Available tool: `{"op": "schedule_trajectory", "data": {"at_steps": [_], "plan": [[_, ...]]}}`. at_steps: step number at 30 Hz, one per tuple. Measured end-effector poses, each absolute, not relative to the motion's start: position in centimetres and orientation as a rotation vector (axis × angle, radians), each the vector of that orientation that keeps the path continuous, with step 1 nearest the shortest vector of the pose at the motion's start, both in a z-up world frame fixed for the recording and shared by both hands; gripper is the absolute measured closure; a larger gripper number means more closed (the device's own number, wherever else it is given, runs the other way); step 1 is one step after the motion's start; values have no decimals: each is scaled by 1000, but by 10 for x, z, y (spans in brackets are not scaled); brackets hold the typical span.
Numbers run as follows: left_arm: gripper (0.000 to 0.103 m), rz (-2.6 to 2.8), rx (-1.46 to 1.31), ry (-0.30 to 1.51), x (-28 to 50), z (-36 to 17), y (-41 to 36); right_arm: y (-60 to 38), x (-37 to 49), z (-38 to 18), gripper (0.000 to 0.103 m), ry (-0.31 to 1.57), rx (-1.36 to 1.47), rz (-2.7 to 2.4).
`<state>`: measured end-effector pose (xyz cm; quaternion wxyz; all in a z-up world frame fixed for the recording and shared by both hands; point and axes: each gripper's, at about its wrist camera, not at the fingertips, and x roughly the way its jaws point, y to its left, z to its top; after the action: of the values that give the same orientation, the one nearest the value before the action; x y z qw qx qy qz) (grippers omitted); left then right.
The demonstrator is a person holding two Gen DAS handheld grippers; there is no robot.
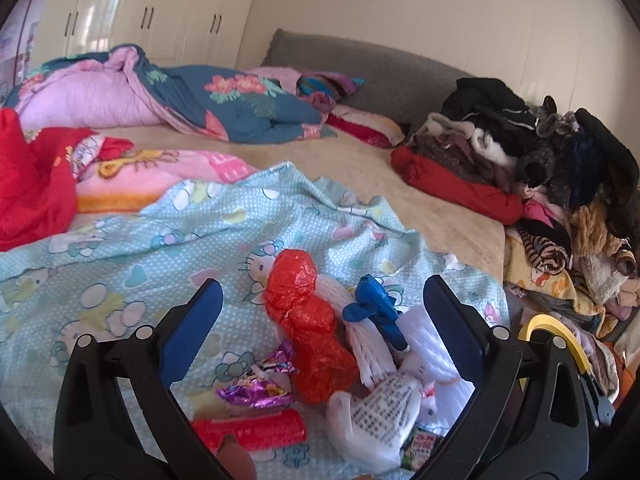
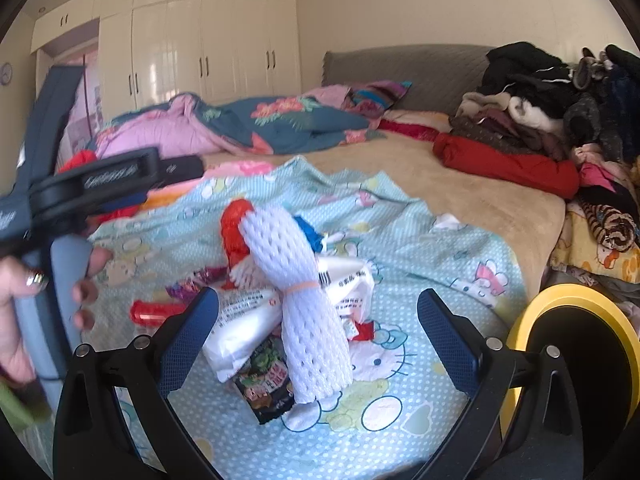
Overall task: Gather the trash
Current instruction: 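Grasp the red plastic bag with the left tool while the right tool grasps the white foam net, then carry the red bag and foam net with both tools over the yellow-rimmed bin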
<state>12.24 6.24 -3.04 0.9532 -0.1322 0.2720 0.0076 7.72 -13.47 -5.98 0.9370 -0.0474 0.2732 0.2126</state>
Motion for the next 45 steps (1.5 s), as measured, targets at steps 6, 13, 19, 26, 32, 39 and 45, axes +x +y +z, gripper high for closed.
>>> {"op": "schedule_trajectory", "data": {"at_steps": [6, 13, 19, 26, 32, 39, 45], "plan": [[11, 24, -305, 644, 163, -55, 77, -131, 91, -78, 8, 640, -120, 441], [11, 36, -428, 752, 197, -83, 102, -124, 103, -92, 27, 717, -114, 433], [23, 10, -524, 825, 217, -99, 110, -122, 113, -102, 60, 777, -105, 444], [80, -5, -584, 859, 217, -107, 114, -129, 109, -93, 72, 747, -53, 498], [89, 28, -582, 750, 193, -72, 116, -142, 103, -73, 73, 710, -20, 511], [89, 56, -507, 620, 169, -13, 102, -170, 101, -49, 73, 686, 44, 494], [89, 23, -478, 528, 155, 29, 72, -204, 101, -29, 73, 661, 77, 460]]}}
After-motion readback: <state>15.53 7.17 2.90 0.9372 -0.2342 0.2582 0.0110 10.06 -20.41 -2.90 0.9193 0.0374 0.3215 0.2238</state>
